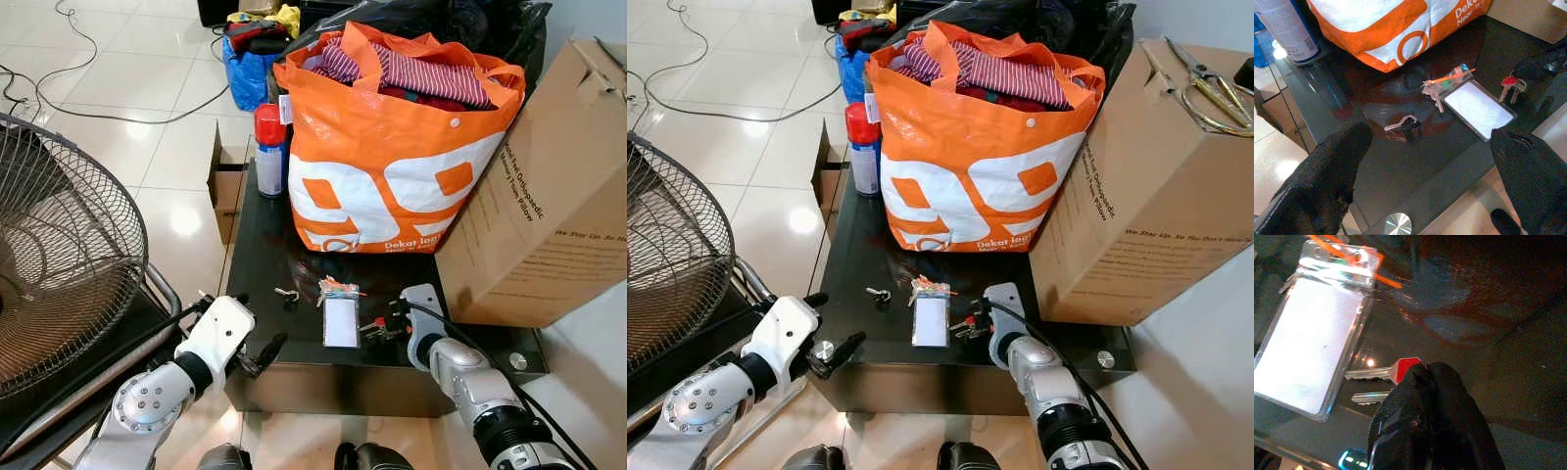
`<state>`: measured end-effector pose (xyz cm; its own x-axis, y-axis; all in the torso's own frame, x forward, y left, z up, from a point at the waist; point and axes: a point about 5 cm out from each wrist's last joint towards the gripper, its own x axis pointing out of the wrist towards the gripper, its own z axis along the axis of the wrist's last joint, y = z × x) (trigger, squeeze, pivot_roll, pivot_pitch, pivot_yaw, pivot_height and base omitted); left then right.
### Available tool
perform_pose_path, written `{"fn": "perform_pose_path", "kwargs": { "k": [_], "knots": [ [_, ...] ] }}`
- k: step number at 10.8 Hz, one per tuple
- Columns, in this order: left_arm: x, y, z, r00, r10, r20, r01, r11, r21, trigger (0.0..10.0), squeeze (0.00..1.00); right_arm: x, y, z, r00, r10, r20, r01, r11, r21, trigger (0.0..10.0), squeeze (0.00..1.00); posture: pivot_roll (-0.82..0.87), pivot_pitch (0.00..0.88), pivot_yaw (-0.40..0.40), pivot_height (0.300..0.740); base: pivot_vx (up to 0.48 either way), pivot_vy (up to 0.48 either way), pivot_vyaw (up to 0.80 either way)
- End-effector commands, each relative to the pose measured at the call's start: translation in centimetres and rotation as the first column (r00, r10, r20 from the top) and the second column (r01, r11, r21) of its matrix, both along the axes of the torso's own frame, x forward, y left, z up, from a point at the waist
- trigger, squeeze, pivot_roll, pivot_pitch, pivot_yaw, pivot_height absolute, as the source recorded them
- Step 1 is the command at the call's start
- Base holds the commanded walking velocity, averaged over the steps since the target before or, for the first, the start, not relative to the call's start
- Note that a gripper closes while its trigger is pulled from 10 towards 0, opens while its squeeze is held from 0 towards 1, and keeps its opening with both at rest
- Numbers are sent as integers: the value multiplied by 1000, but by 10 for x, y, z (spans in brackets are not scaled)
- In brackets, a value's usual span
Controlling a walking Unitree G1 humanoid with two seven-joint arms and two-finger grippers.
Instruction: Hang keys on a hook
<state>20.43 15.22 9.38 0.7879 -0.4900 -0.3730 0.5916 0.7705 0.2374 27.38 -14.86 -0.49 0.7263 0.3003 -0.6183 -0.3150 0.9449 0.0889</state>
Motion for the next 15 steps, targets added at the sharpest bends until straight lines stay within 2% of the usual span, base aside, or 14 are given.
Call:
{"fn": "perform_pose_path", "kwargs": {
  "k": [1, 2, 8, 9, 11, 12, 13, 14, 15],
  "knots": [
    [-1, 1, -3, 1000, 1, -9, 0, 1000, 7, 10000, 949, 2, 0, 3, 1000, 22, 17, -22, 1000, -17, 10000, 0, 23, 136, -71, 740, 0, 0, 0],
    [-1, 0, -3, 1000, 0, -8, 0, 1000, 7, 10000, 945, 0, 0, 1, 1000, 19, 11, -19, 1000, -15, 10000, 1000, 25, 138, -71, 740, 0, 0, 0],
    [-2, 0, -3, 1000, -3, -9, 4, 1000, 11, 10000, 949, 3, 0, -1, 1000, 5, 9, -5, 999, -35, 10000, 1000, 29, 140, -71, 740, 0, 0, 0],
    [-2, 0, -2, 1000, -5, -9, 5, 1000, 11, 10000, 949, 3, 1, -2, 1000, 7, 11, -7, 999, -35, 10000, 0, 31, 141, -68, 740, 0, 0, 0],
    [-2, 0, -1, 1000, -10, -10, 10, 1000, 11, 10000, 949, 5, 5, -2, 1000, 18, 10, -18, 1000, -10, 10000, 0, 32, 146, -66, 740, 0, 0, 0],
    [-2, 0, -1, 1000, -11, -10, 11, 1000, 11, 10000, 949, 5, 7, -4, 1000, 27, 3, -27, 1000, -8, 5137, 0, 32, 148, -66, 740, 0, 0, 0],
    [-2, 0, -1, 1000, -12, -12, 12, 1000, 10, 10000, 949, 5, 7, -5, 999, 35, -9, -35, 999, -3, 3882, 0, 33, 150, -67, 740, 0, 0, 0],
    [-2, 0, -1, 1000, -13, -13, 13, 1000, 10, 10000, 953, 3, 6, -8, 999, 46, -28, -47, 999, -19, 0, 0, 34, 151, -69, 740, 0, 0, 0],
    [-3, -1, 0, 1000, -13, -12, 13, 1000, 10, 10000, 949, 2, 4, -10, 999, 39, -37, -40, 999, -20, 0, 0, 34, 151, -70, 740, 0, 0, 0]
  ]
}}
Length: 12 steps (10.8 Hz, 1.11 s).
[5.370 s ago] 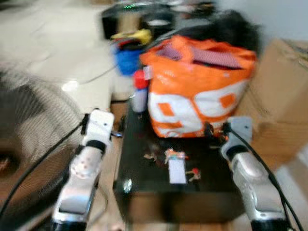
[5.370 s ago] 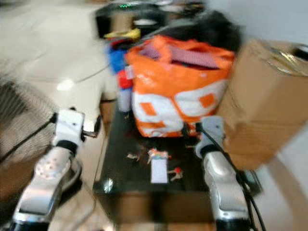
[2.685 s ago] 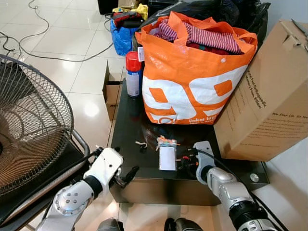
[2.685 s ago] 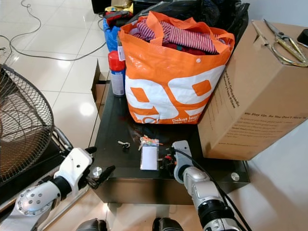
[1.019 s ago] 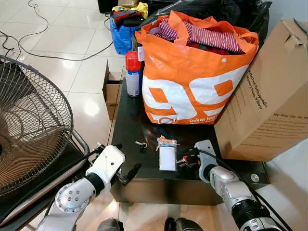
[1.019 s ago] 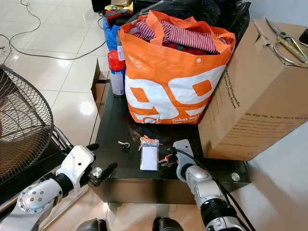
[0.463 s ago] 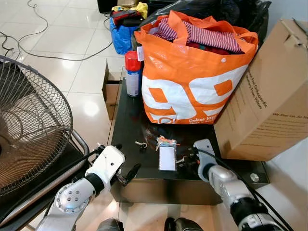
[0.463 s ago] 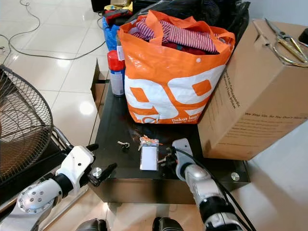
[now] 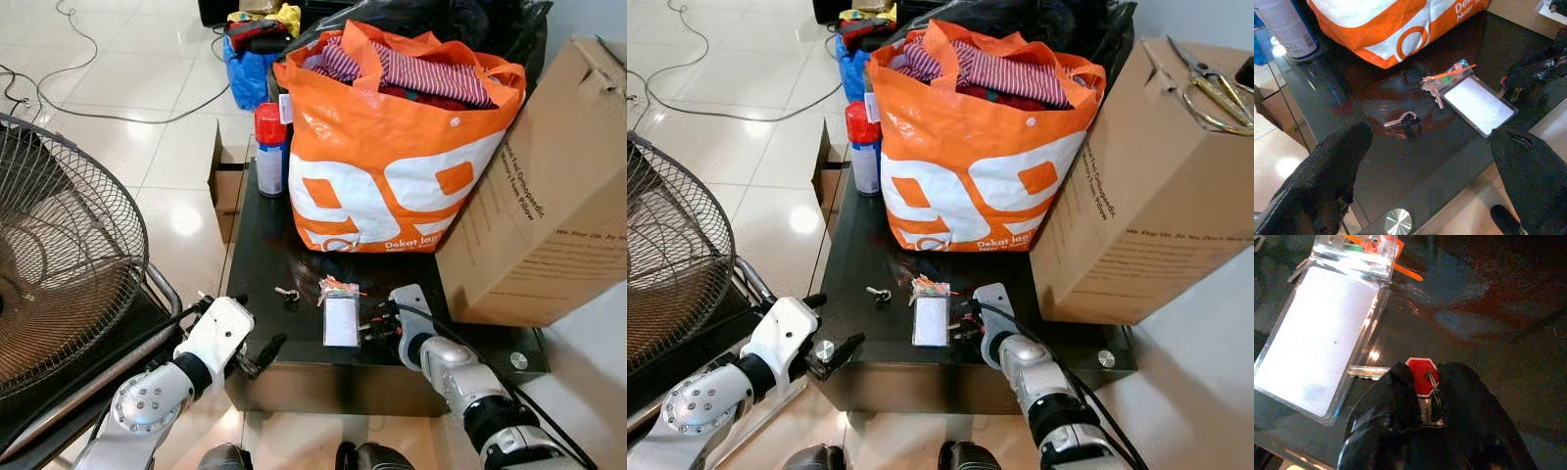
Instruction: Hang keys on a hook
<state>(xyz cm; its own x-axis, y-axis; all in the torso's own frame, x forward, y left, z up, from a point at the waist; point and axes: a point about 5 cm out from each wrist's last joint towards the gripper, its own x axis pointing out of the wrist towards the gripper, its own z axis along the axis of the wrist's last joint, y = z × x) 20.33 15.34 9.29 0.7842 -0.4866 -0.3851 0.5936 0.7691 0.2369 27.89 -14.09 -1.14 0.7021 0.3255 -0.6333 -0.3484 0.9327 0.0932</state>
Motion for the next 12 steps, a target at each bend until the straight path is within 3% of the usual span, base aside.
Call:
{"fn": "perform_pose_path", "kwargs": {
  "k": [1, 6, 7, 8, 10, 12],
  "knots": [
    [-3, -2, 1, 1000, -13, -2, 13, 1000, 2, 10000, 953, -3, -6, -4, 1000, -7, -23, 6, 1000, -14, 0, 0, 34, 151, -70, 740, 0, 0, 0],
    [-3, -11, -9, 1000, -18, -12, 18, 1000, 0, 10000, 953, -6, -7, -8, 999, -11, -40, 11, 1000, -5, 0, 0, 34, 149, -67, 740, 0, 0, 0],
    [-3, -11, -8, 1000, -19, -10, 19, 1000, 1, 10000, 949, -2, -8, -4, 1000, -27, -3, 27, 1000, -6, 10000, 0, 32, 148, -66, 740, 0, 0, 0],
    [-2, -10, -7, 1000, -20, -7, 20, 1000, 3, 10000, 953, 0, -9, -1, 998, -56, 15, 56, 998, 22, 10000, 1000, 33, 148, -66, 740, 0, 0, 0],
    [-1, -6, -1, 1000, -23, 2, 23, 1000, 3, 10000, 953, 3, -11, 3, 996, -79, 37, 75, 994, 85, 10000, 1000, 31, 147, -65, 740, 0, 0, 0],
    [-1, -5, 2, 999, -32, -4, 32, 999, -9, 10000, 953, -1, -13, 4, 998, -39, 42, 35, 995, 93, 10000, 1000, 30, 147, -65, 740, 0, 0, 0]
  ]
}}
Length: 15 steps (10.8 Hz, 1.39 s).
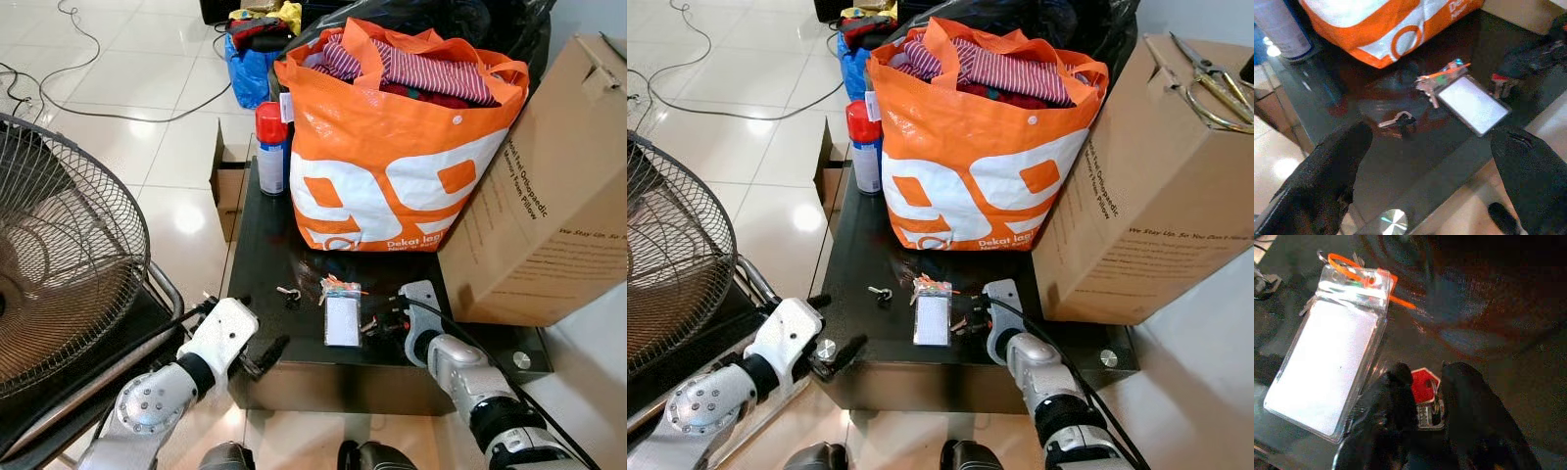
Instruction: Hang keys on a hook
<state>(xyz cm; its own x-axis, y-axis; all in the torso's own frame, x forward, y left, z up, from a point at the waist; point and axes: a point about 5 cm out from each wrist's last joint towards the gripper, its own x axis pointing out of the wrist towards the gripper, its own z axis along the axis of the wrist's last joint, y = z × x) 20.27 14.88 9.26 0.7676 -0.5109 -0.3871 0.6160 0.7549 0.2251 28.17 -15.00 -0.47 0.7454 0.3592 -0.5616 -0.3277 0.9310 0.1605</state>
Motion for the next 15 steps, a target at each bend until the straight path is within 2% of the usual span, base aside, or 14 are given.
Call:
{"fn": "perform_pose_path", "kwargs": {
  "k": [1, 2, 3, 6, 15],
  "knots": [
    [-1, -2, 1, 1000, -21, -10, 21, 1000, -10, 10000, 953, -4, -6, -2, 1000, 5, -8, -5, 1000, -9, 10000, 1000, 24, 145, -65, 740, 0, 0, 0],
    [-2, -3, 1, 999, -34, -21, 33, 999, -18, 10000, 953, -4, -6, -1, 1000, 22, 0, -22, 1000, -13, 10000, 1000, 23, 145, -64, 740, 0, 0, 0],
    [-2, -3, 2, 999, -36, -22, 36, 999, -15, 10000, 949, -5, -8, -2, 999, 36, -2, -36, 998, -47, 10000, 0, 23, 147, -64, 740, 0, 0, 0],
    [-1, -3, 3, 999, -41, -24, 41, 999, -13, 10000, 949, -8, -8, -8, 998, 51, -26, -53, 994, -100, 10000, 0, 30, 145, -67, 740, 0, 0, 0],
    [-4, -5, 6, 998, -50, -26, 50, 999, -12, 10000, 949, -5, -2, -9, 999, 19, -27, -21, 996, -81, 9961, 0, 38, 143, -65, 740, 0, 0, 0]
  ]
}}
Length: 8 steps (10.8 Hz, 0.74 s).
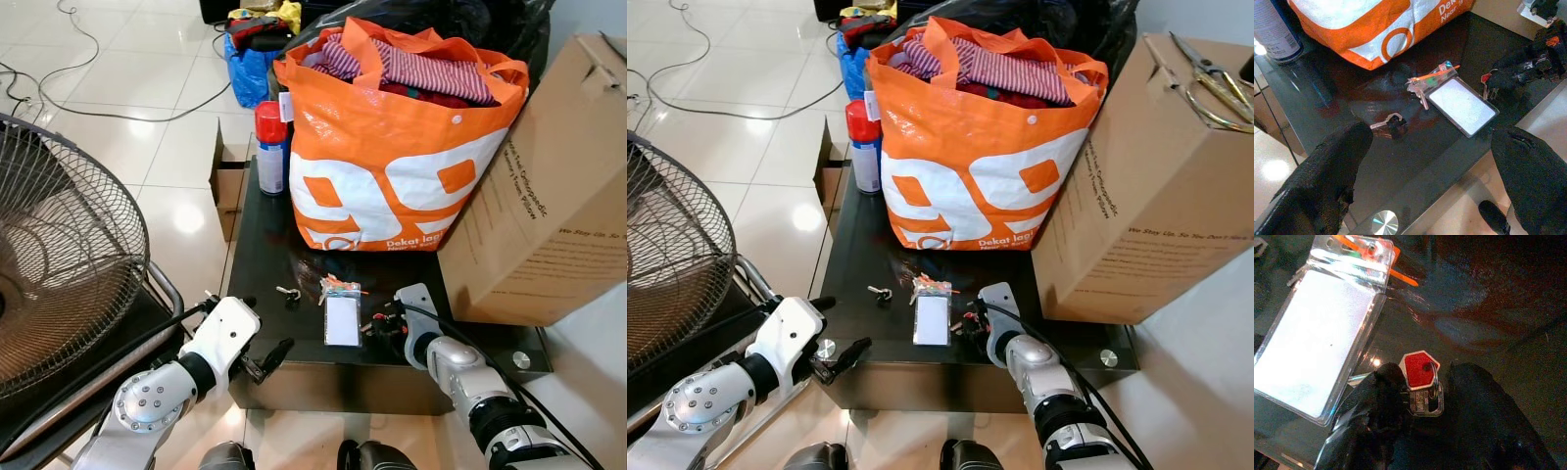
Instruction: Hang keys on a hook
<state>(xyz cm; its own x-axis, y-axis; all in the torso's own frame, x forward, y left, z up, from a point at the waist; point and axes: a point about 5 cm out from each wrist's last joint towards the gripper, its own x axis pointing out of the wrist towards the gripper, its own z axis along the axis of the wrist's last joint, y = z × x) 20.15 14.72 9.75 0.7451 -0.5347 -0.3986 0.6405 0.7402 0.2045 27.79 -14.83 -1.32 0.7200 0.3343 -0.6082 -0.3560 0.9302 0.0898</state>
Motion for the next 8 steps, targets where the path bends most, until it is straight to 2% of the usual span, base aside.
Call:
{"fn": "perform_pose_path", "kwargs": {
  "k": [1, 2, 8],
  "knots": [
    [-3, -4, 1, 1000, -24, -7, 24, 1000, -3, 10000, 949, -2, -3, -3, 1000, -15, -16, 15, 1000, 1, 3373, 0, 39, 144, -65, 740, 0, 0, 0],
    [-3, -4, 1, 1000, -25, -9, 25, 1000, -3, 10000, 953, -3, -3, -4, 999, -15, -28, 15, 1000, -2, 0, 0, 39, 145, -65, 740, 0, 0, 0],
    [-4, -1, -7, 999, -30, -25, 30, 1000, 0, 10000, 949, -5, -5, -7, 998, -30, -46, 30, 1000, -4, 0, 0, 39, 151, -61, 740, 0, 0, 0]
  ]
}}
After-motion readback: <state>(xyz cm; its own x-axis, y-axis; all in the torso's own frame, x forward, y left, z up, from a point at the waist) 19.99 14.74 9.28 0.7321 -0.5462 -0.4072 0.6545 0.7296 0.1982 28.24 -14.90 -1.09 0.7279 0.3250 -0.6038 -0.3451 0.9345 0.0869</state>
